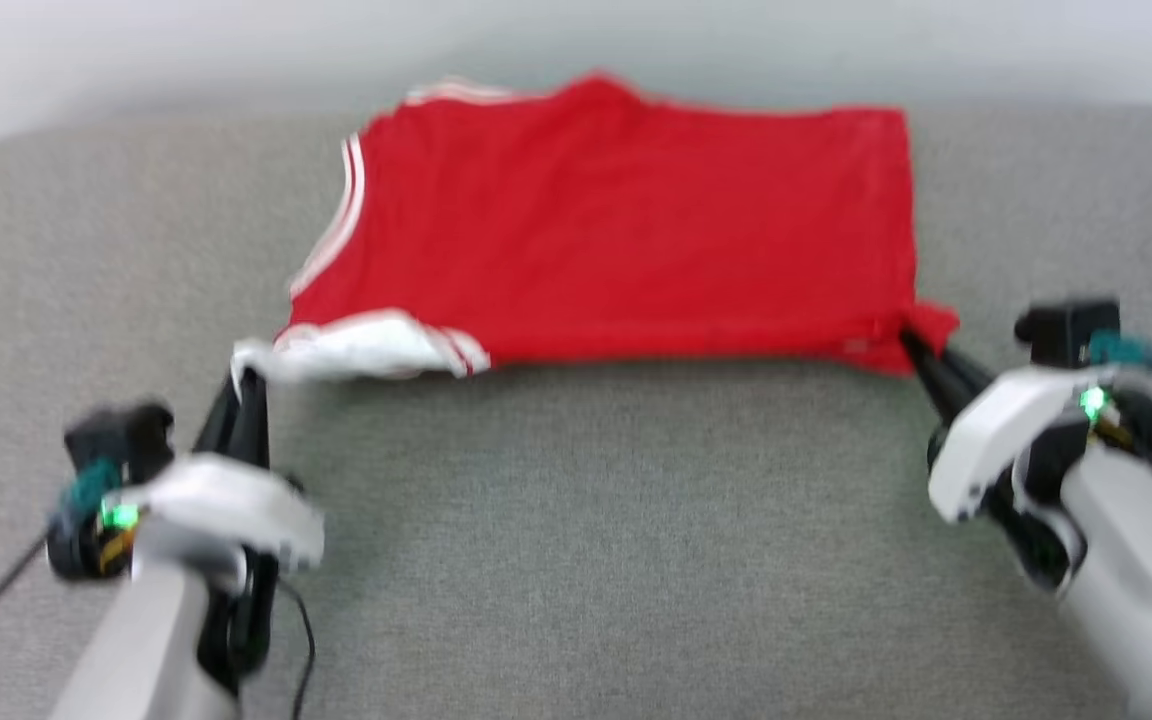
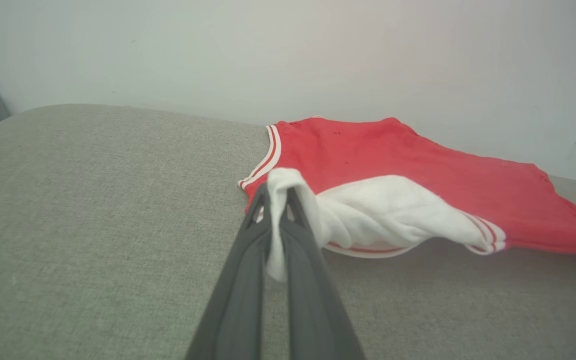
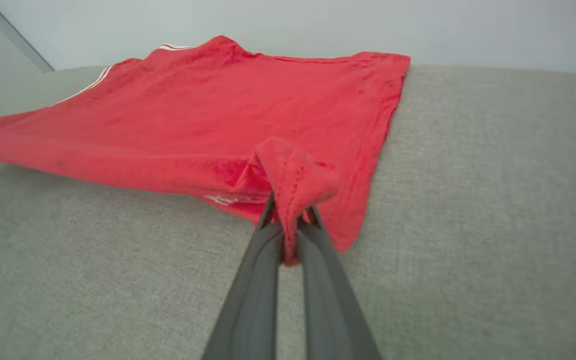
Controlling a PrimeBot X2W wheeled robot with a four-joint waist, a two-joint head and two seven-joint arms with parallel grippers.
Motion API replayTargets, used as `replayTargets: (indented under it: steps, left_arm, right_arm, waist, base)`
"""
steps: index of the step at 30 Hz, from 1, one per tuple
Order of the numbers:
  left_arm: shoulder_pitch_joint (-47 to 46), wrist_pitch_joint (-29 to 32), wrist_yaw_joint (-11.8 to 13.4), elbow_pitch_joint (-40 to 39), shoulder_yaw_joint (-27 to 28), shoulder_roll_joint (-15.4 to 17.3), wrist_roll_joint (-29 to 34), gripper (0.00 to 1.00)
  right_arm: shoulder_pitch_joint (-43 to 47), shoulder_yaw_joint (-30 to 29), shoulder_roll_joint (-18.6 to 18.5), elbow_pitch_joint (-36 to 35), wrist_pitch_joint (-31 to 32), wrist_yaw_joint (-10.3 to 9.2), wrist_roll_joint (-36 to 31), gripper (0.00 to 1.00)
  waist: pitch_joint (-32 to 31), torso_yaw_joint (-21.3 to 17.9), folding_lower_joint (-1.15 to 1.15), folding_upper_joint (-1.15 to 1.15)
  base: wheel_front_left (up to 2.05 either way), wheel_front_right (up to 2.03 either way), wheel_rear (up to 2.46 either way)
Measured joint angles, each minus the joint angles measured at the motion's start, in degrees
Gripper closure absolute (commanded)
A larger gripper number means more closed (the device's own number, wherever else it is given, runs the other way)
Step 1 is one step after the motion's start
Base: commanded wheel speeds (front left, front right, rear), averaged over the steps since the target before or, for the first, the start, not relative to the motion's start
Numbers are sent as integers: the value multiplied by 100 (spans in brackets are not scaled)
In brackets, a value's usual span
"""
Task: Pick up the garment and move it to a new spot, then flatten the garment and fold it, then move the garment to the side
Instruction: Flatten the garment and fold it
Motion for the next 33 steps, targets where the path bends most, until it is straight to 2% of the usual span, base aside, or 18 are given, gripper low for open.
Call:
replayTargets:
  steps: [5,11,15,20,26,29,33]
  left_arm:
    - [1289,321,495,-1252,144,172,-98,100]
    - [2517,838,1071,-2686,201,342,-109,100]
    - [3055,1160,1367,-3437,189,471,-65,100]
    - [3442,1532,1653,-4090,178,642,22,100]
    - [3256,1708,1660,-4225,130,706,55,100]
    - [2844,1753,1513,-3978,51,703,31,100]
    - [2233,1769,1283,-3457,-40,667,-11,100]
  right_arm:
    - [807,-191,-29,-308,-12,1,-120,100]
    - [1795,-784,-59,-905,172,3,-380,100]
    - [2531,-1427,-64,-1532,491,4,-716,100]
    - [3448,-2271,81,-2688,1366,4,-1303,100]
    - [3986,-3122,492,-4080,2507,3,-1949,100]
    - [3967,-3281,682,-4365,2911,3,-2174,100]
    - [3610,-3292,743,-4355,3216,2,-2310,100]
  waist:
    - [-482,-5,0,0]
    - [-902,-12,-1,0]
    - [-1073,4,0,0]
    - [-1142,-25,0,0]
    - [-1003,-57,0,0]
    - [-856,-66,1,0]
    - [-602,-73,2,0]
  base:
    - [0,0,0]
    - [0,0,0]
    - [0,0,0]
    - [0,0,0]
    - [0,0,0]
    - [0,0,0]
    - [0,0,0]
